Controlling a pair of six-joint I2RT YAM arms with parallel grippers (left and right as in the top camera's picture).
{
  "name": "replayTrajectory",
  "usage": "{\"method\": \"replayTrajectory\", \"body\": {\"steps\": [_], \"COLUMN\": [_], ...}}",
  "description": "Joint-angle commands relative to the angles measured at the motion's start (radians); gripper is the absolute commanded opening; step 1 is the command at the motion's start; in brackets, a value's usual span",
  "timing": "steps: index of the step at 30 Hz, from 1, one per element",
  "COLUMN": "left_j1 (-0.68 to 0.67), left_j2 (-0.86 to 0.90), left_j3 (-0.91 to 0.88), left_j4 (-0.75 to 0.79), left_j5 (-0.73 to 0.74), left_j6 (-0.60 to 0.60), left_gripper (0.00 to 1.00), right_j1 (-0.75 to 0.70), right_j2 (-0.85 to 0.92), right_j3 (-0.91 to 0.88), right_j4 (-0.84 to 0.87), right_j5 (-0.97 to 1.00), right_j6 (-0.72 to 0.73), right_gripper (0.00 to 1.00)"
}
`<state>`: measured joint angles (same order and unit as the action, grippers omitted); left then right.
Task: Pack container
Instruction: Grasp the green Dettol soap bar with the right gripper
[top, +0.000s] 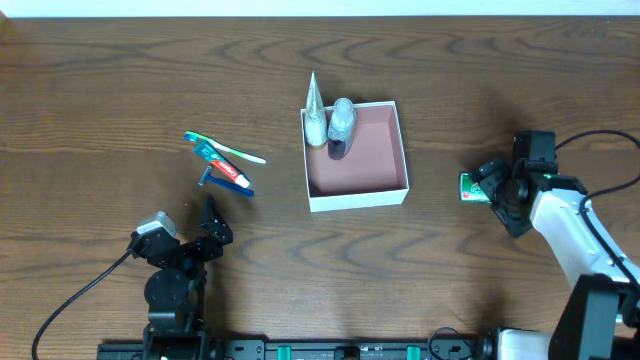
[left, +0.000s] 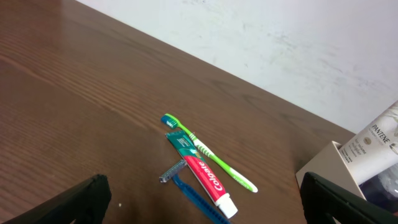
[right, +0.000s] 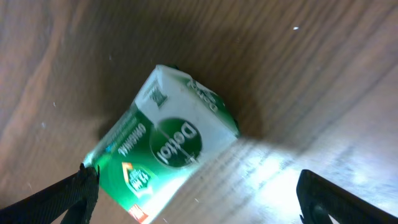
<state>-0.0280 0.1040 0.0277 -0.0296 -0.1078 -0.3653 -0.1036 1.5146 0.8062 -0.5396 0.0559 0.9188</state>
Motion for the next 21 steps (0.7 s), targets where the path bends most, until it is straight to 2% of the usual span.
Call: {"method": "replayTrajectory", "body": {"steps": [1, 7, 18, 21], "left_j1": [0.003, 0.003, 0.003, 0.003], "left_j2": [0.000, 0.000, 0.000, 0.000], "left_j3": [-0.024, -0.024, -0.024, -0.024], "left_j4": [-0.032, -0.032, -0.032, -0.032], "left_j5": [-0.008, -0.008, -0.008, -0.008], "left_j6": [0.010, 0.010, 0.010, 0.010], "left_gripper": [0.98, 0.98, 0.98, 0.98], "right_j1": [0.007, 0.038, 0.045, 0.045], "right_j2": [0.039, 0.101, 0.208, 0.231], "right_j3": [-0.002, -0.002, -0.002, -0.001], "right_j4": [0.039, 0.115, 0.231, 0.230], "right_j5": [-0.001, 0.000, 0.011, 0.002], "right_j6": [0.090, 0.160, 0.188, 0.187], "right_gripper": [0.99, 0.99, 0.99, 0.95]}}
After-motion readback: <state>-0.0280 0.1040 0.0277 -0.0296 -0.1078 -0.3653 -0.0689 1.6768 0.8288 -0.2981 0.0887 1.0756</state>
